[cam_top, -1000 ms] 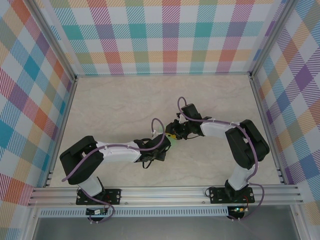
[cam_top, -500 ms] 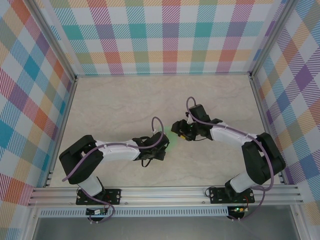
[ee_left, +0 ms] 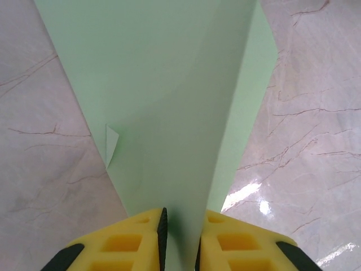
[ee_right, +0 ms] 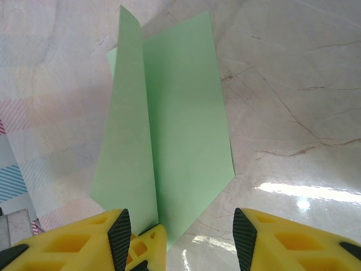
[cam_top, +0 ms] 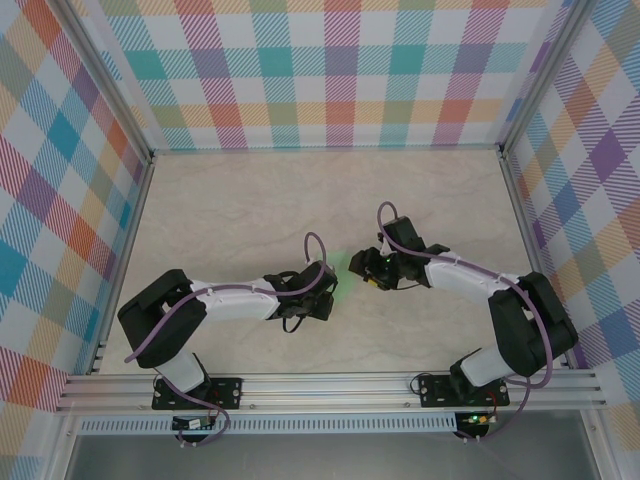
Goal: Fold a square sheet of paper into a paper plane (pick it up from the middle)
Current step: Fourth fold the wing at the center of the table.
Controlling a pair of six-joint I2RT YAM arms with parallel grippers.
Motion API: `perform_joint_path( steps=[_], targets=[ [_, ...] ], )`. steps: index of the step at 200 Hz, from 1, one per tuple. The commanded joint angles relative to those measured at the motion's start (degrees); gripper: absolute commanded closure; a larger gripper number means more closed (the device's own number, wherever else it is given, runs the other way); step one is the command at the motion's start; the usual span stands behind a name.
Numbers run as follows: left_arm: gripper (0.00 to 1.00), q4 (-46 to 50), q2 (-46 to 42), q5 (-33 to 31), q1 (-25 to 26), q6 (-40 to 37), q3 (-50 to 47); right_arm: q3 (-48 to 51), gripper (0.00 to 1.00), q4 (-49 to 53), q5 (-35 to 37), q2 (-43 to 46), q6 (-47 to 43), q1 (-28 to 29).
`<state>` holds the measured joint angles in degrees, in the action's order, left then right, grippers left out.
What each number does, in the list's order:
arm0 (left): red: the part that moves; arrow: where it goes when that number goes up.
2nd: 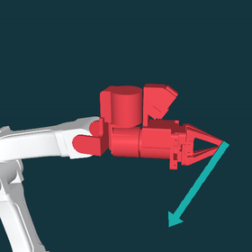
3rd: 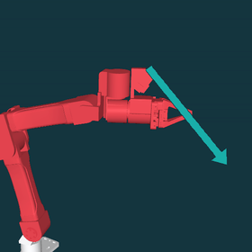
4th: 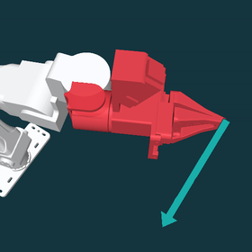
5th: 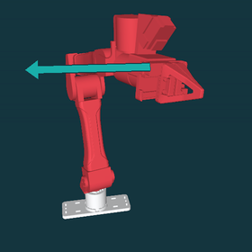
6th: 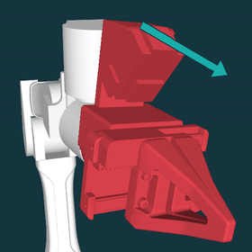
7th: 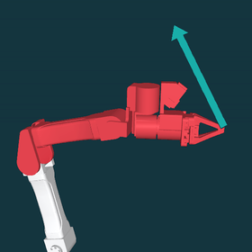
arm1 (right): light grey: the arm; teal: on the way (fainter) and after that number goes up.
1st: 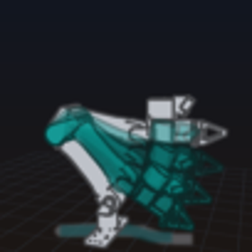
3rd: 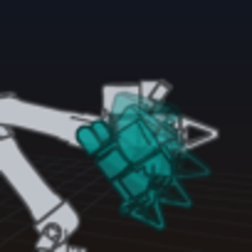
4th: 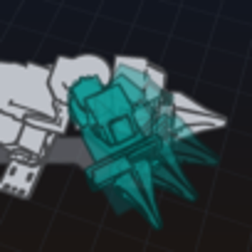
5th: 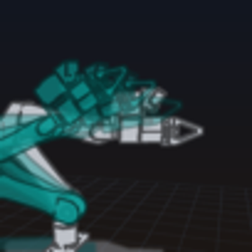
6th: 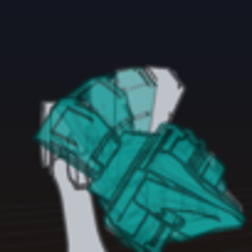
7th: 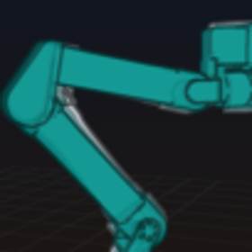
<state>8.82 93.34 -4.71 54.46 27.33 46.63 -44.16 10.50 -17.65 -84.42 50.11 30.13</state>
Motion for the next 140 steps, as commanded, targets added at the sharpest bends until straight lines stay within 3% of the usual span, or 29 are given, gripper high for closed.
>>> perform_joint_path(
  steps=[1,44,140],
  targets=[
    [0.77,-0.2,-2.1,1.2,-0.8,-1.0,0.6,1.2,0.47,-0.7,-1.0,1.3,0.2,-0.1],
    [0.74,0.1,-3.2,2.2,-0.8,-1.1,0.7,2.4,0.47,-1.5,-1.4,1.0,0.7,-0.1],
    [0.89,-2.6,-1.1,7.2,-3.1,-1.4,0.0,2.9,0.47,-1.5,-1.6,2.4,1.0,-0.1]
  ],
)
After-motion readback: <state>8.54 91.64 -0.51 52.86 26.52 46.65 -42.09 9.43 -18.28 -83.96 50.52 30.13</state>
